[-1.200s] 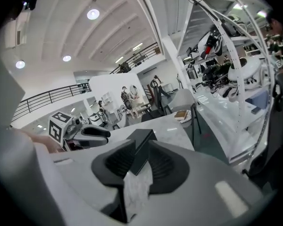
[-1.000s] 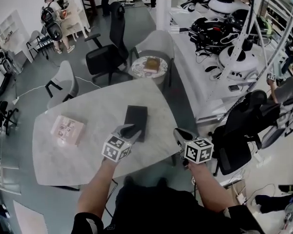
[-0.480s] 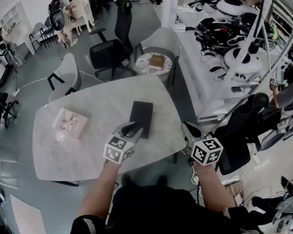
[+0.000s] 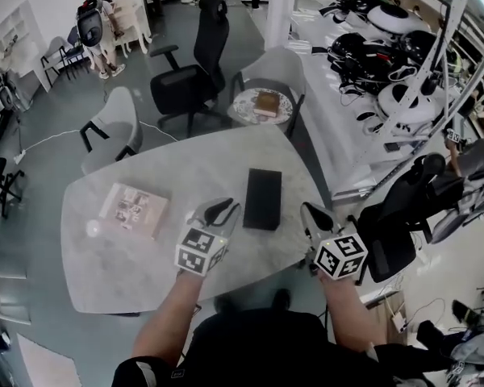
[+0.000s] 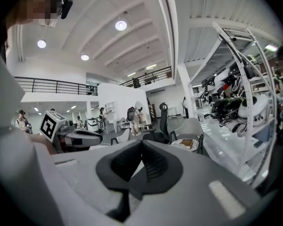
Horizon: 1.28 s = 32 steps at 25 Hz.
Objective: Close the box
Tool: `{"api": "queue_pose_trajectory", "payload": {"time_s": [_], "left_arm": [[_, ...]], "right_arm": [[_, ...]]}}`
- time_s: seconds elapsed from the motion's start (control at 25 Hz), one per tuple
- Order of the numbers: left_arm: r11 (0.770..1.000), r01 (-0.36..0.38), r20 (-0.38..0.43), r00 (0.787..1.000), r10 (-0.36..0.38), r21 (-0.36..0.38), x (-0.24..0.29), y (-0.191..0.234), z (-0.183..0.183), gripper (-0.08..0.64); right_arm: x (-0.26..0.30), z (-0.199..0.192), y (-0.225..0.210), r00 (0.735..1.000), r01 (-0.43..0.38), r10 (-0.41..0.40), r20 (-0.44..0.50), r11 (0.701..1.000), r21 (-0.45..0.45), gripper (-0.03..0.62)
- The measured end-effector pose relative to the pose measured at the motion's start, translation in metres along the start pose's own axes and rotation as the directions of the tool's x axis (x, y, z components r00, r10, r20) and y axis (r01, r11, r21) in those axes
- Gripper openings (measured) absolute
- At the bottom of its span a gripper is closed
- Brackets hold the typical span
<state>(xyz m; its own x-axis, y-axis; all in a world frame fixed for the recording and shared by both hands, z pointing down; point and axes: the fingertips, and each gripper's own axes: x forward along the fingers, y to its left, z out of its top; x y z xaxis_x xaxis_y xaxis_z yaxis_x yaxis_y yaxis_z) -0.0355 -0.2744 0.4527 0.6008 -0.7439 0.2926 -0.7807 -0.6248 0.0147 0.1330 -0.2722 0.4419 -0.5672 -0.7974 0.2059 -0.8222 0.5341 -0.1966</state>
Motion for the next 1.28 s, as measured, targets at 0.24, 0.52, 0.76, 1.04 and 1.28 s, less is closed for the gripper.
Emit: {"api": "queue_pose_trajectory", "payload": {"time_s": [0.24,0.52,0.76,1.04,1.28], "left_arm": [[0.999,0.024,0.002,1.000,-0.024,0.033,-0.037,0.032,-0.006,0.045],[0.998,-0.048,0.039,0.998,0.050,-0.047,-0.043,0.048,0.006,0.014],[0.995,-0.073,0.075,0.994,0.078,-0.066,-0.025,0.037,0.030,0.013],[0.992,-0.102,0.081,0.991,0.108,-0.071,-0.011,0.030,0.040,0.011],[0.990,-0.112,0.063,0.991,0.117,-0.082,-0.008,0.033,0.035,0.011]], "right_arm": [[0.014,0.006,0.044,0.998,0.055,-0.055,0.003,0.997,-0.059,0.002],[0.013,0.027,0.050,0.999,0.007,-0.003,0.037,0.997,-0.083,0.002],[0.005,0.044,0.030,0.994,-0.034,0.039,0.100,0.998,-0.052,0.002],[-0.002,0.036,0.019,0.993,-0.061,0.063,0.101,0.998,-0.021,0.002],[-0.001,0.037,0.013,0.992,-0.080,0.080,0.096,0.997,0.004,0.002]]}}
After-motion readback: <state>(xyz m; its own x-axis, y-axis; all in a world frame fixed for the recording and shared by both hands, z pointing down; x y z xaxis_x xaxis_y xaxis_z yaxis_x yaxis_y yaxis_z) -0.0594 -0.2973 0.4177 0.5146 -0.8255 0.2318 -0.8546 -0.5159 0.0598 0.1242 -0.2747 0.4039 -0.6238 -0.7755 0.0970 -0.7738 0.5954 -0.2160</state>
